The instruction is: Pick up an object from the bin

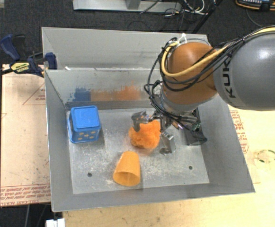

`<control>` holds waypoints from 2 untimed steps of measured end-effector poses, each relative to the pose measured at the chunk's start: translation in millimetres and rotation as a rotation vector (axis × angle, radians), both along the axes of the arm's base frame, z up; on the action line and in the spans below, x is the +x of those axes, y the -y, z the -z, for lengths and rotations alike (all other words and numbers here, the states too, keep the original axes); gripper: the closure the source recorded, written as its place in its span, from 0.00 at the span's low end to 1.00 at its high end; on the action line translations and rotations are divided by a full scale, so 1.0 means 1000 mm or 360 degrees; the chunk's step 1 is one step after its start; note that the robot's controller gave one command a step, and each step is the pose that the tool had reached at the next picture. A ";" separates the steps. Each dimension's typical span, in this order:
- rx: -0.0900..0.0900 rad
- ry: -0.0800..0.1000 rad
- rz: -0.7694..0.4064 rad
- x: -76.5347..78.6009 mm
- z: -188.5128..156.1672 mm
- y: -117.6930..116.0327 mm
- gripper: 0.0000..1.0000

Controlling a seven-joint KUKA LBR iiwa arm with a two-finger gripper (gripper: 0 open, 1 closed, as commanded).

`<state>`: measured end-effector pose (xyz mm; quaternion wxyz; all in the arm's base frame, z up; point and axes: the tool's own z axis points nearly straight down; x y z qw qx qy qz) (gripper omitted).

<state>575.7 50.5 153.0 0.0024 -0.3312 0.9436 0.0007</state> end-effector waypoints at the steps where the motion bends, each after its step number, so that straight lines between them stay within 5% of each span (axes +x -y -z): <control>1: 0.0001 0.0008 -0.0389 0.018 0.004 -0.003 0.00; 2: 0.0002 0.0004 -0.0156 0.012 0.010 -0.009 0.00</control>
Offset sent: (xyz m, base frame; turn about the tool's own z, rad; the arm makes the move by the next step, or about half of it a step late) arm -0.0139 0.0282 -0.0247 0.5107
